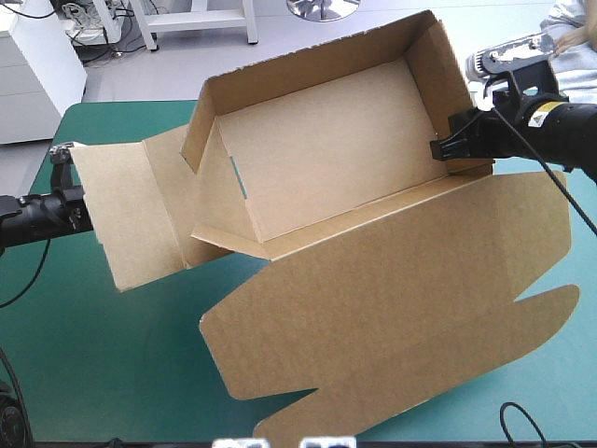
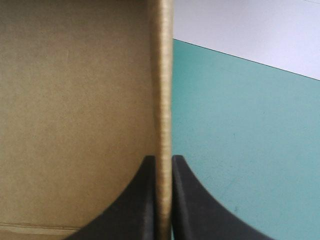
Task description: Fold the box
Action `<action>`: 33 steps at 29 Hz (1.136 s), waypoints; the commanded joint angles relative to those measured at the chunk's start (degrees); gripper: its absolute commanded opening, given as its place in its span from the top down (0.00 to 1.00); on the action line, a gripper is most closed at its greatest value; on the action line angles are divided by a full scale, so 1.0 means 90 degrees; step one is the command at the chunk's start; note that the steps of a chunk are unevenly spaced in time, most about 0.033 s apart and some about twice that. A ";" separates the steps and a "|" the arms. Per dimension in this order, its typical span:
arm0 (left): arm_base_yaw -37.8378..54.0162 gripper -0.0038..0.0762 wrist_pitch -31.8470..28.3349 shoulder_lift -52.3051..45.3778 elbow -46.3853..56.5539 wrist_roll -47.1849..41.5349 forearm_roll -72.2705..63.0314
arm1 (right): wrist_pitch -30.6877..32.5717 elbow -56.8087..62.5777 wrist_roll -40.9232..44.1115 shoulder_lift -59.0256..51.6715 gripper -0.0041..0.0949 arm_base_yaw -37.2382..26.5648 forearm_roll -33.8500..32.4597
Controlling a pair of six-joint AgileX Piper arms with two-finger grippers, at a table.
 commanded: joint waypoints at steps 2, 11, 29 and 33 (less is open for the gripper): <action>-0.0481 0.94 0.0268 -0.0165 -0.0157 0.0080 -0.0610 | -0.0692 -0.0212 0.0133 -0.0030 0.98 -0.0031 0.0235; -0.0687 0.94 0.0602 -0.0229 -0.0157 0.0110 -0.1557 | -0.0807 -0.0200 0.0186 0.0288 0.98 -0.0031 0.0184; -0.0872 0.94 0.0602 -0.0909 -0.0447 0.0073 -0.2653 | -0.1086 -0.0200 0.0272 0.0540 0.98 -0.0018 0.0151; -0.1396 0.94 0.0563 -0.0898 -0.0832 0.0073 -0.2626 | -0.1086 -0.0200 0.0272 0.0540 0.98 -0.0018 0.0151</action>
